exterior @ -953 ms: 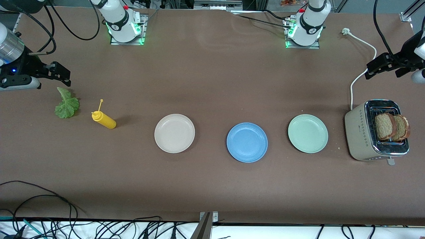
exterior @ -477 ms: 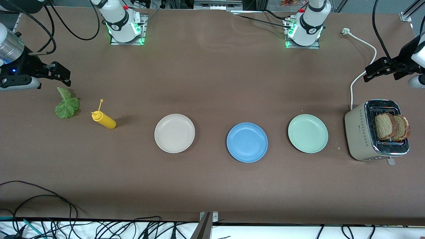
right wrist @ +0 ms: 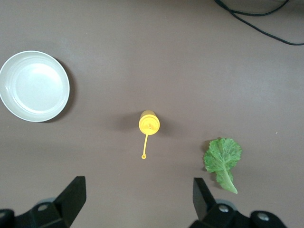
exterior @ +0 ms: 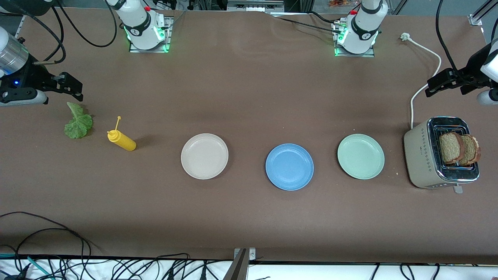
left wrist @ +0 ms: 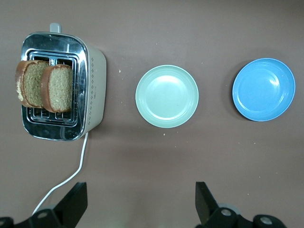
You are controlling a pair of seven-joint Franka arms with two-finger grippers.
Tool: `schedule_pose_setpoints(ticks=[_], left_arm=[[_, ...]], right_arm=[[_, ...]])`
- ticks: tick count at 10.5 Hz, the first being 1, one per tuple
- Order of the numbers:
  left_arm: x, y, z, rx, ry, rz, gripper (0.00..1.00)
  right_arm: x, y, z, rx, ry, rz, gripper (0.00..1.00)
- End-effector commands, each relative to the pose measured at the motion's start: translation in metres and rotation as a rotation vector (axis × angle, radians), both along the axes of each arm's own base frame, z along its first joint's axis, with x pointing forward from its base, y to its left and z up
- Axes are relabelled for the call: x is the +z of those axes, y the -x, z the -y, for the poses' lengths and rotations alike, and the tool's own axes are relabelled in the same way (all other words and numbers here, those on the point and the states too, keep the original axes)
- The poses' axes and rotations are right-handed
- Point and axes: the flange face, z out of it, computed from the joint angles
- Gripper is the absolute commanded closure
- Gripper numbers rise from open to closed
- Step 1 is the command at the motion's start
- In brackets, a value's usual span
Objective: Make sandwich in blue plate with both arms
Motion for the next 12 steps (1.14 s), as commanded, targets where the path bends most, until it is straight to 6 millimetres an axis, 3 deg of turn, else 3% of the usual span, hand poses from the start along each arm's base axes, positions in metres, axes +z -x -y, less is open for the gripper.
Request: schedule_pose_setpoints(ticks=[1, 4, 6, 12], left_arm=[[0.006, -0.002, 0.001, -0.012, -0.026, 0.001, 0.00], [0.014, 0.001, -0.011, 0.014, -0.015, 0.013, 0.00], [0.032, 0.013, -0.002, -0.008, -0.024, 0.042, 0.00], [0.042, 0.019, -0.011, -0.032, -0.052, 0.057, 0.00]], right_arm=[[0.002, 0.003, 0.000, -0.004, -0.022, 0.002, 0.00], [0.002, 0.003, 0.000, -0.004, -0.023, 0.003, 0.00], [0.002, 0.003, 0.000, -0.005, -0.023, 0.003, 0.00], [0.001, 0.004, 0.000, -0.005, -0.022, -0.003, 0.00]])
